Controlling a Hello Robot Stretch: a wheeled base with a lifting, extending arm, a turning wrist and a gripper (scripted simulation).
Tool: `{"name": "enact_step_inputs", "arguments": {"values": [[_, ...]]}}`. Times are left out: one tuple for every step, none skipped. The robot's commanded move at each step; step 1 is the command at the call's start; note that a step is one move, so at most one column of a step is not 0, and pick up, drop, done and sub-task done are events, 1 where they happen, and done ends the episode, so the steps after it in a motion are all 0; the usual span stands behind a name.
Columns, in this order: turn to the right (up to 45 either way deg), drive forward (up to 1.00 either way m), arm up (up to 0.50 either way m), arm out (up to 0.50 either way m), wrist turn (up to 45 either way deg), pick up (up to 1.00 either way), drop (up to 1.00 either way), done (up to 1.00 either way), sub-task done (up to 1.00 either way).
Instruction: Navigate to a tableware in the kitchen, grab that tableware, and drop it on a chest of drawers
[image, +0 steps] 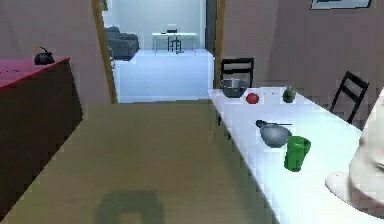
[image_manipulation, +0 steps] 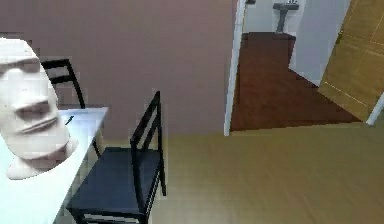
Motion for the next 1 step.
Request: {"name": "enact_step_inputs", "arguments": {"values": [[3.0, 0.00, 0.00, 0.00, 0.0, 0.00, 0.00, 0.00, 0.00]]}}
